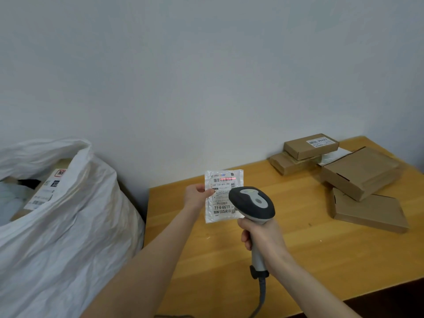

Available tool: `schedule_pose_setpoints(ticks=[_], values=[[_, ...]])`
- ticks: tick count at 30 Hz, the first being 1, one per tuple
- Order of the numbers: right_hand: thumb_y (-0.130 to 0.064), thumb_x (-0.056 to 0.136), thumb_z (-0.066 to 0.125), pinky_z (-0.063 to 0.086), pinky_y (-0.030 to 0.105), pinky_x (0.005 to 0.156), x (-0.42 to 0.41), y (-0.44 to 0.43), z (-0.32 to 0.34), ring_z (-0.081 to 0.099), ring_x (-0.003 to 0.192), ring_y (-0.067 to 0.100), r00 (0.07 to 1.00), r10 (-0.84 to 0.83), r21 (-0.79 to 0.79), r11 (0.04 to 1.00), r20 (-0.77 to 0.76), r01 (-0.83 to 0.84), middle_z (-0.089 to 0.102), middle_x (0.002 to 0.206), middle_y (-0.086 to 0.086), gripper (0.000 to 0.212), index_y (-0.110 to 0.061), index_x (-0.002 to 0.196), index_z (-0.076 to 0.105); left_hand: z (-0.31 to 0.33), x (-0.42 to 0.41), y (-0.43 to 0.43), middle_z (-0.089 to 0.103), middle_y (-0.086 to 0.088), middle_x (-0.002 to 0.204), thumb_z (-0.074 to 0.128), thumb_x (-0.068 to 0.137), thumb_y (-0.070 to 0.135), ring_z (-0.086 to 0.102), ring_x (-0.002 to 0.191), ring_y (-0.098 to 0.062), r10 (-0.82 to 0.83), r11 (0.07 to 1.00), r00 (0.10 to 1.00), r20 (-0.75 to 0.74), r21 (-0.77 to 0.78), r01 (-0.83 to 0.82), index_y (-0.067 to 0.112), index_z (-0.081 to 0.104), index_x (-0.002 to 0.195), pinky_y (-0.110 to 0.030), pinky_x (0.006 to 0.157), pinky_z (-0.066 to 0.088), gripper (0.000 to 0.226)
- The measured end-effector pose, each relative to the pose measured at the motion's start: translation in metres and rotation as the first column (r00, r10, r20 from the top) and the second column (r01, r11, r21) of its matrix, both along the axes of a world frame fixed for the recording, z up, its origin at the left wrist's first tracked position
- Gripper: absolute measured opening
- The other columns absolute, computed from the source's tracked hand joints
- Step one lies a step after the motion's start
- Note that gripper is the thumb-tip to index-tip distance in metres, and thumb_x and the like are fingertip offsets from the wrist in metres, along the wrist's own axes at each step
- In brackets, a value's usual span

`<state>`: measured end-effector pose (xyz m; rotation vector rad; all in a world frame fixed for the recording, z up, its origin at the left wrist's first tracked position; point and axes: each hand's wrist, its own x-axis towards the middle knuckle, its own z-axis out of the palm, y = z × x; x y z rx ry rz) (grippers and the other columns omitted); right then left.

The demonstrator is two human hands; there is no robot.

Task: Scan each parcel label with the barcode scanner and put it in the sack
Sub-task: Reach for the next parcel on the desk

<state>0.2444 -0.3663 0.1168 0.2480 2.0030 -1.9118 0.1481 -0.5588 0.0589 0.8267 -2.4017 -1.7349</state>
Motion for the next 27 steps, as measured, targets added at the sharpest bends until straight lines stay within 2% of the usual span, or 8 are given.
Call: schedule_pose_setpoints(ticks=[4,12,18,27], values=[[-0.004,0.083,0.064,0.040,0.023,0.043,0.0010,-0.0010,0.0014,0.046,0.040,0.014,1.000,0.002,0.001,1.000,0.013,-0.002,0.057,0.055,0.010,0.015,-0.006,0.068,0.059,-0.0007,-0.0001,-0.0028,0.071,-0.005,0.095,0.073,0.082,0.011,0.066,0.088,-0.022,0.008,1.000,1.000,-0.001,-0.002,-0.008,0.010,0.068,0.094,-0.038,0.083,0.054,0.013],[-0.002,0.082,0.064,0.039,0.027,0.045,0.0032,-0.0046,0.0025,0.044,0.042,0.017,0.999,0.009,-0.015,1.000,0.035,-0.008,0.055,0.053,0.009,0.016,-0.007,0.068,0.059,0.0011,0.0010,-0.0049,0.070,-0.003,0.089,0.072,0.084,0.010,0.065,0.084,-0.020,0.010,1.000,1.000,-0.015,-0.002,-0.010,0.013,0.067,0.089,-0.033,0.076,0.051,0.008],[-0.002,0.082,0.063,0.038,0.025,0.045,0.0030,-0.0046,0.0038,0.043,0.040,0.017,0.999,0.023,-0.014,1.000,0.039,-0.022,0.054,0.053,0.008,0.017,-0.007,0.067,0.056,-0.0002,0.0030,-0.0072,0.071,-0.004,0.092,0.072,0.083,0.011,0.066,0.087,-0.022,0.017,1.000,1.000,-0.018,-0.012,-0.017,0.017,0.065,0.085,-0.037,0.081,0.053,0.009],[-0.002,0.082,0.063,0.038,0.026,0.046,0.0047,-0.0014,0.0044,0.043,0.041,0.016,0.998,0.045,-0.029,0.999,0.044,-0.044,0.054,0.053,0.008,0.017,-0.008,0.067,0.058,0.0008,0.0071,-0.0045,0.070,-0.003,0.091,0.071,0.084,0.011,0.062,0.077,-0.015,0.035,0.999,0.999,-0.014,-0.017,-0.035,0.013,0.066,0.091,-0.025,0.063,0.046,0.009]])
